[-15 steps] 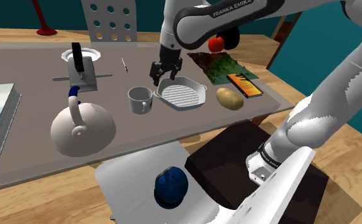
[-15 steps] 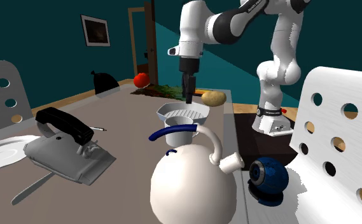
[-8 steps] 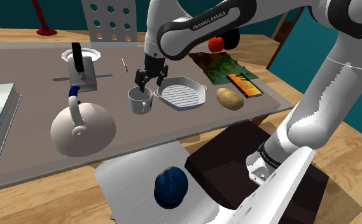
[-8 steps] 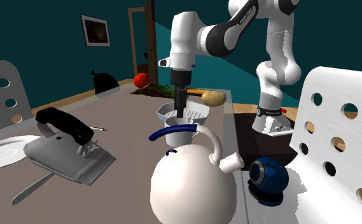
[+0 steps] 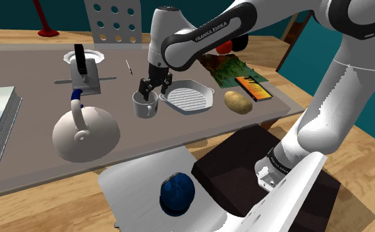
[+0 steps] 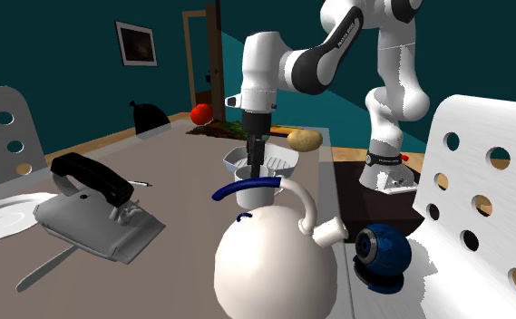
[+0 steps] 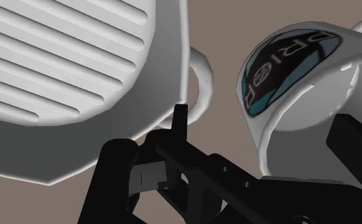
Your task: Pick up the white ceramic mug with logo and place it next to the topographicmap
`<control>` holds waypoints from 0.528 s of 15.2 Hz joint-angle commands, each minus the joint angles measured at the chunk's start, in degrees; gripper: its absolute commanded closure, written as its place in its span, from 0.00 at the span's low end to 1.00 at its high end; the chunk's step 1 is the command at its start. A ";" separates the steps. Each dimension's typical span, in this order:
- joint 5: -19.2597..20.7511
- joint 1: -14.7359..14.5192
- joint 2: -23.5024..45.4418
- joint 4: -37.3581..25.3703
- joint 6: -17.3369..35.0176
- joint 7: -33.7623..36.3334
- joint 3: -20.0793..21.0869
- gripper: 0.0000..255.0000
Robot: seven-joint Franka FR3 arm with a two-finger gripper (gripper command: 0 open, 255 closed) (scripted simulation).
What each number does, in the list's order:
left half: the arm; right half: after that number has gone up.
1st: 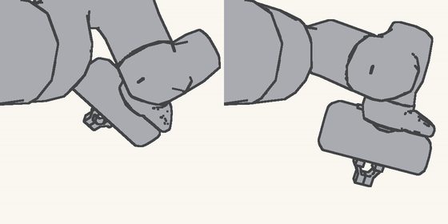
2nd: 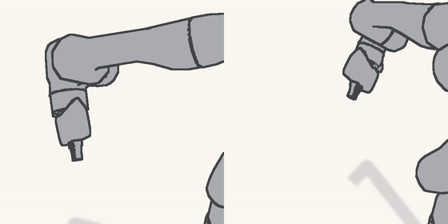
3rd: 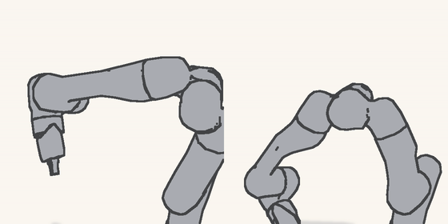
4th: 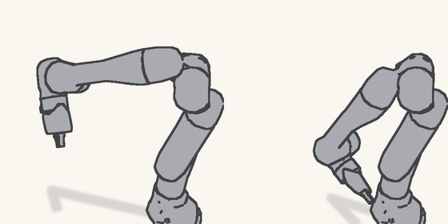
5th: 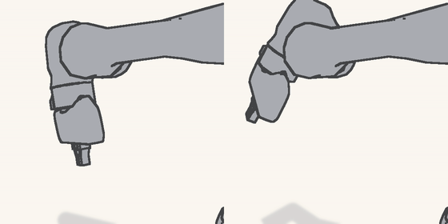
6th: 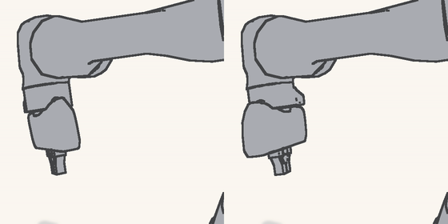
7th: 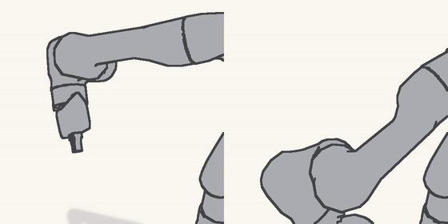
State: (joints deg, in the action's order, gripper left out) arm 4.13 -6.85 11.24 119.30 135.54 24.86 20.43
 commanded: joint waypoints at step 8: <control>0.05 -0.02 0.09 -0.03 0.07 0.04 -0.01 1.00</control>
State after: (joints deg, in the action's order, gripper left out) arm 4.17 -6.87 11.32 119.27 135.60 24.90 20.42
